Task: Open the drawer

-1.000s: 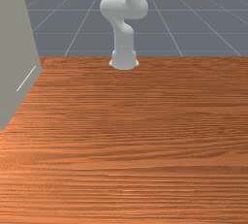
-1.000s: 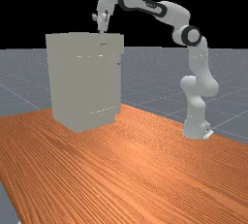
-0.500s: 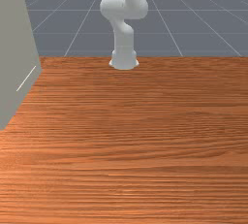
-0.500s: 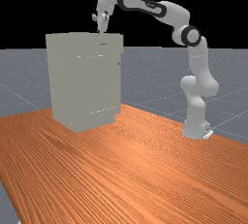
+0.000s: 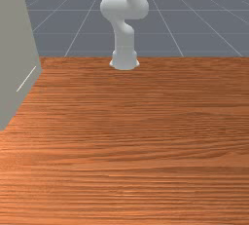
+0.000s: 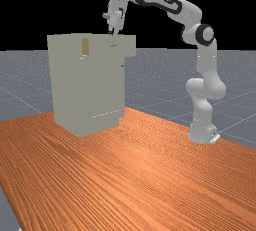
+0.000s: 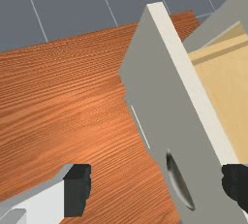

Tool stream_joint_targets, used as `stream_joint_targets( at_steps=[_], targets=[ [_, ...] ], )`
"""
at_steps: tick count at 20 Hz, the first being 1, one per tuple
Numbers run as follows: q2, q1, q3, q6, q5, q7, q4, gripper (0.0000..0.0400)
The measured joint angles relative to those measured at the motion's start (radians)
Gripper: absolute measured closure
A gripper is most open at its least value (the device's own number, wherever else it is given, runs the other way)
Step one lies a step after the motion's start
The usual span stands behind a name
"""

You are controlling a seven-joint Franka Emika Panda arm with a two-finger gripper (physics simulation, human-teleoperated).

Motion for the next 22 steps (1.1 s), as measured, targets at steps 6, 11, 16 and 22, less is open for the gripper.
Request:
stream_joint_targets(
  at_steps=[6,11,16,22],
  targets=[
    [-0.016,0.028,0.045,-0.057,-0.003,0.008,-0.002,0.0],
    [0.03,0.002,0.013,-0.06,-0.003,-0.001,0.058,0.0011],
    [0.045,-0.037,-0.018,-0.029,-0.005,-0.029,0.065,0.0001],
    [0.021,-0.026,0.004,-0.017,0.002,-0.018,-0.048,0.0]
  ],
)
